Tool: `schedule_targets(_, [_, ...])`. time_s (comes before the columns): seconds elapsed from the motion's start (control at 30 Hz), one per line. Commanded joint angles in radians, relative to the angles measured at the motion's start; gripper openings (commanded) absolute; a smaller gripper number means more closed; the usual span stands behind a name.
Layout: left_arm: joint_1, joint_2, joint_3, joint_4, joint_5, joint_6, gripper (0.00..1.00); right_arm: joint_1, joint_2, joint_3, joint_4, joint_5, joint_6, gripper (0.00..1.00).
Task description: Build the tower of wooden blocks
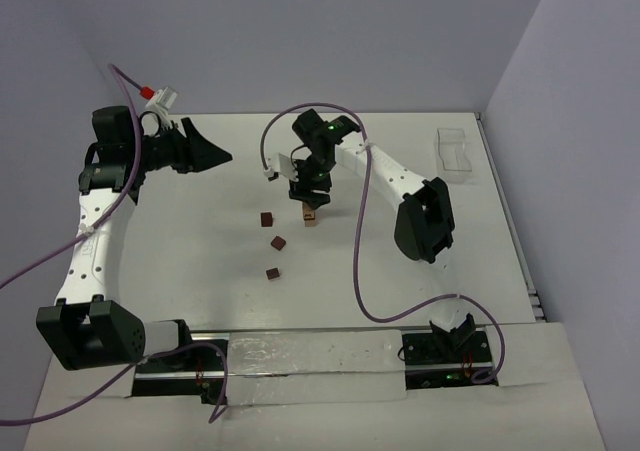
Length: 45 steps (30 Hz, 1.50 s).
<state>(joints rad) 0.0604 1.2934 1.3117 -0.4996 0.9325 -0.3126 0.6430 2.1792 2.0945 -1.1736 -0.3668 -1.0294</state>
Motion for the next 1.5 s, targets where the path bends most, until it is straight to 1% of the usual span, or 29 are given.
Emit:
schedule_targets(0.0, [0.011,0.004,0.024,0.059,0.036,-0.013,0.73,-0.009,0.008,0.042,-0.024,-0.004,0.017,0.48])
schedule_targets(0.2, [0.013,0.004,0.02,0.068,0.044,-0.021,0.73,-0.009,0.017,0.05,-0.021,0.007,0.028,0.51])
schedule_targets(0.73, [0.018,0.003,0.015,0.074,0.057,-0.025,0.73,-0.012,0.054,0.081,-0.02,0.027,0.037,0.53])
schedule_targets(0.97, [0.019,0.004,0.012,0.082,0.063,-0.032,0.73,-0.012,0.053,0.084,-0.013,0.03,0.041,0.59])
schedule_targets(1.47, [0.024,0.0,0.006,0.085,0.071,-0.037,0.73,-0.011,0.064,0.084,-0.005,0.039,0.042,0.64])
